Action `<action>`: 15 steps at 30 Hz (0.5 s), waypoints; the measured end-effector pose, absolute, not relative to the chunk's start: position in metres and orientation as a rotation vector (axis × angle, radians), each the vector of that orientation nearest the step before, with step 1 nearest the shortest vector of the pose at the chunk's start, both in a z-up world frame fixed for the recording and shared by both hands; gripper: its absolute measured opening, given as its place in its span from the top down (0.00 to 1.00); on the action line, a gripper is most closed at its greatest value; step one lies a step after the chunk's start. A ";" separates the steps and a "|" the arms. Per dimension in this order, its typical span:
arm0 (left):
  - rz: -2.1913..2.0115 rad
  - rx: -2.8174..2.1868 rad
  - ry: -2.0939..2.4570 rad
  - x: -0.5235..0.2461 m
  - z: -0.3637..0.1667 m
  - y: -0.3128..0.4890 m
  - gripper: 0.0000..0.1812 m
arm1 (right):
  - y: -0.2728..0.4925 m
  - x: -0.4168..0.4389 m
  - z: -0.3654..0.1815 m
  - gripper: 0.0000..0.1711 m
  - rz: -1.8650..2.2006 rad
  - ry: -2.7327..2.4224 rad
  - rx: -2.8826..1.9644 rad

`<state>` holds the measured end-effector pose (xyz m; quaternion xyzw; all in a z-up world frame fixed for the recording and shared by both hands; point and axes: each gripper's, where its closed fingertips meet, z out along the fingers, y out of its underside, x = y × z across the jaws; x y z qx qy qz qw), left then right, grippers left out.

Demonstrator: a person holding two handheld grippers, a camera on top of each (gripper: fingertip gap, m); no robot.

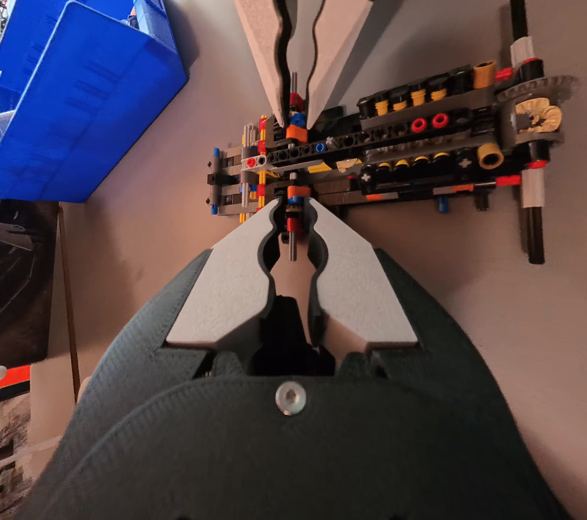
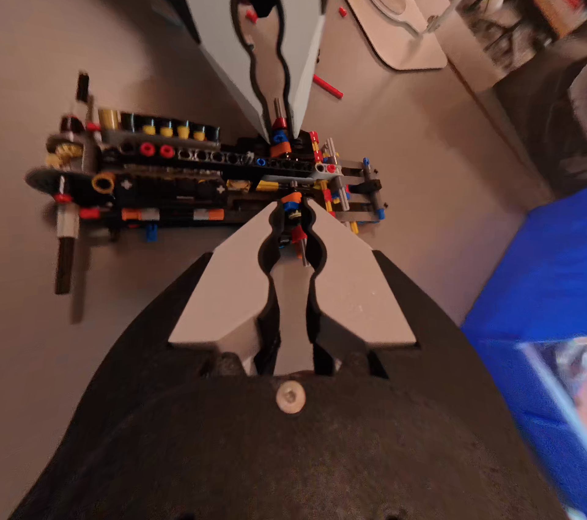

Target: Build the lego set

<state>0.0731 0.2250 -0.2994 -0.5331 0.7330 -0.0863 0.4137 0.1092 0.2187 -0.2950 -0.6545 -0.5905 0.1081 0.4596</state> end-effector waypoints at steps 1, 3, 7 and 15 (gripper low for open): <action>-0.223 -1.344 1.847 0.073 -0.299 0.225 0.95 | 0.219 0.109 -0.294 0.96 0.337 -1.412 -1.651; -0.227 -1.336 1.862 0.075 -0.299 0.224 0.95 | 0.220 0.110 -0.293 0.96 0.411 -1.357 -1.700; -0.203 -1.323 1.869 0.076 -0.300 0.225 0.95 | 0.222 0.112 -0.294 0.96 0.454 -1.327 -1.718; -0.131 -1.278 1.824 0.075 -0.299 0.231 0.90 | 0.219 0.111 -0.296 0.88 0.146 -1.532 -1.486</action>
